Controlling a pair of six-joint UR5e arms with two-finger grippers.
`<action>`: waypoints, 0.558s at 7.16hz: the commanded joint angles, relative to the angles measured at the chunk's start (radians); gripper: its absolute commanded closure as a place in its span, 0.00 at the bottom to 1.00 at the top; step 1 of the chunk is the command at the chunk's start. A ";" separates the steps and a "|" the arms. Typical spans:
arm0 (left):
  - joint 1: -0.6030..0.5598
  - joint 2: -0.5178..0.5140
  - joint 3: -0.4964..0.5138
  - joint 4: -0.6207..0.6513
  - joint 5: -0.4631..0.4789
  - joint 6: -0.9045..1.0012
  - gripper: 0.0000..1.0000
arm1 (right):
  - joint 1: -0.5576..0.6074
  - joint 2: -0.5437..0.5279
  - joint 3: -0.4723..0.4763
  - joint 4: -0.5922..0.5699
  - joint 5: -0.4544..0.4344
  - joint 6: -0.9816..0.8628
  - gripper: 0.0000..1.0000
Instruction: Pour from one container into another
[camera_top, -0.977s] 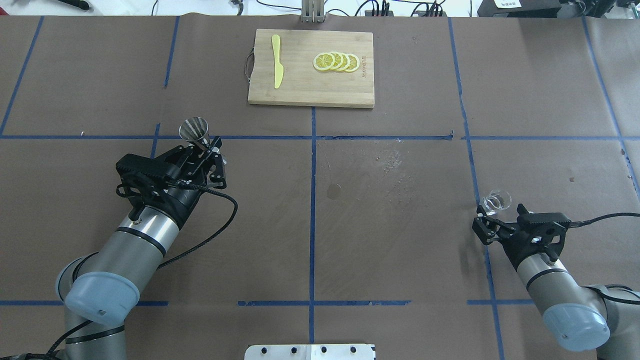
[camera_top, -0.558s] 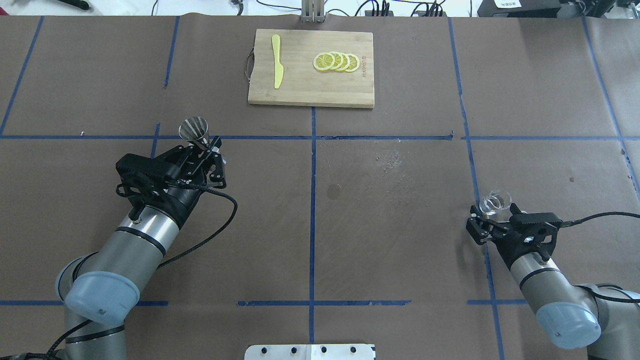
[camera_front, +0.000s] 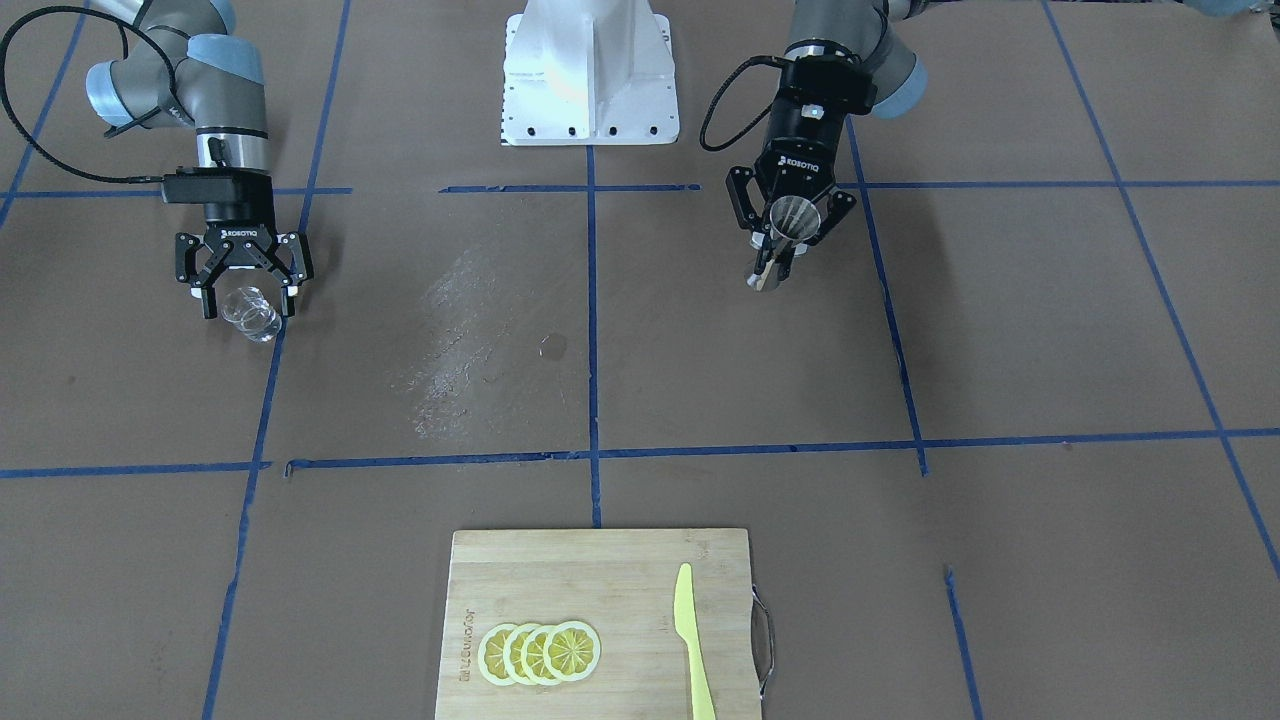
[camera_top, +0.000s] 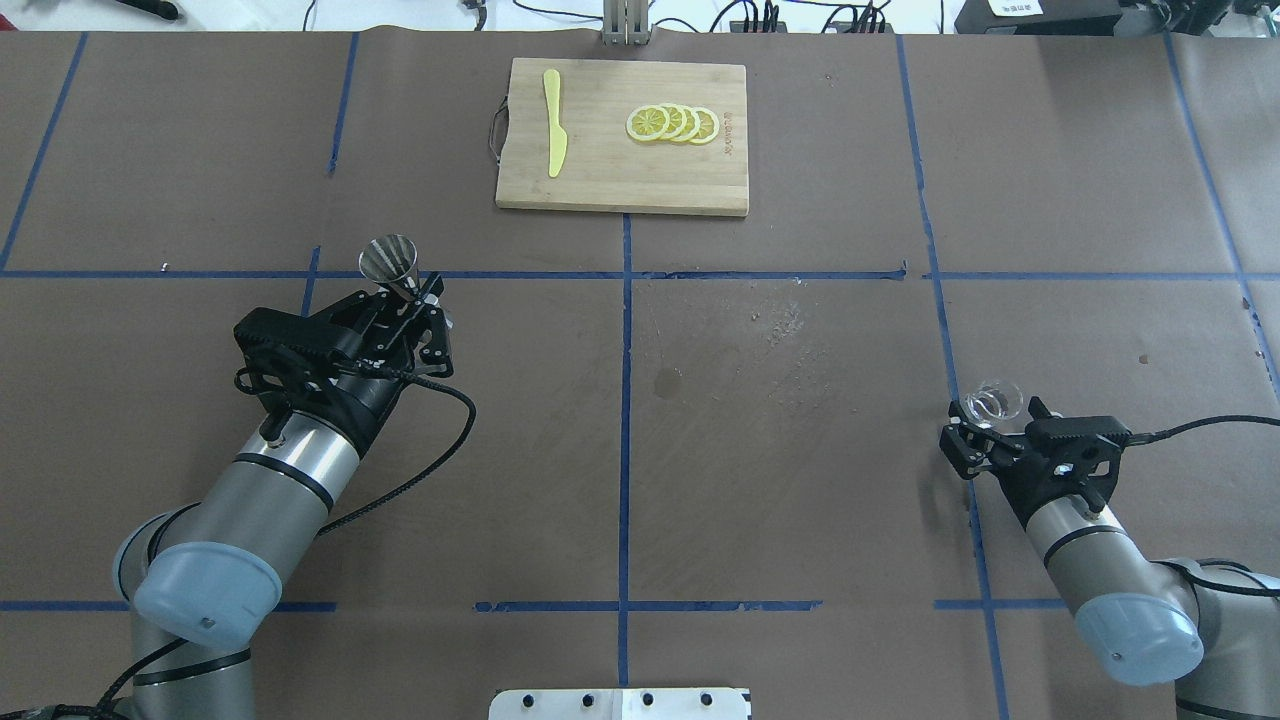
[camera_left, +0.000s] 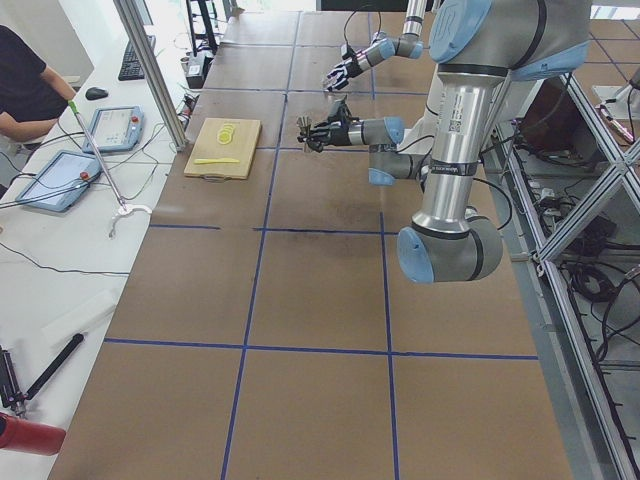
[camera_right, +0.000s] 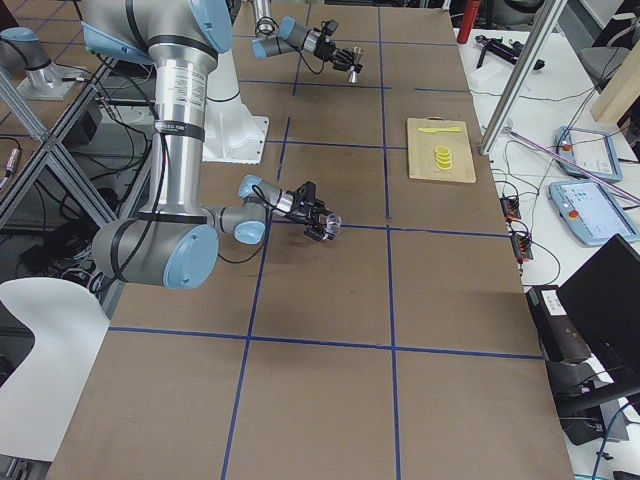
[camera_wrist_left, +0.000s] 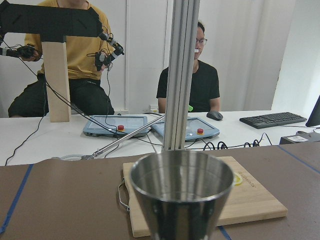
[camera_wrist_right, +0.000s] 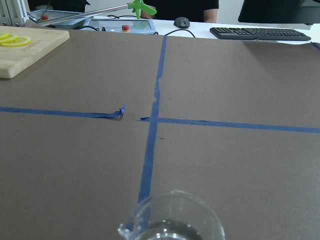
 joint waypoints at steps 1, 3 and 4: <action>0.000 -0.002 0.001 0.000 0.000 0.000 1.00 | 0.021 0.020 -0.005 0.003 0.004 -0.023 0.00; 0.001 -0.001 0.007 0.000 0.000 0.000 1.00 | 0.020 0.028 -0.016 0.005 0.008 -0.027 0.00; 0.001 -0.002 0.007 0.000 0.000 0.000 1.00 | 0.021 0.037 -0.020 0.005 0.009 -0.035 0.00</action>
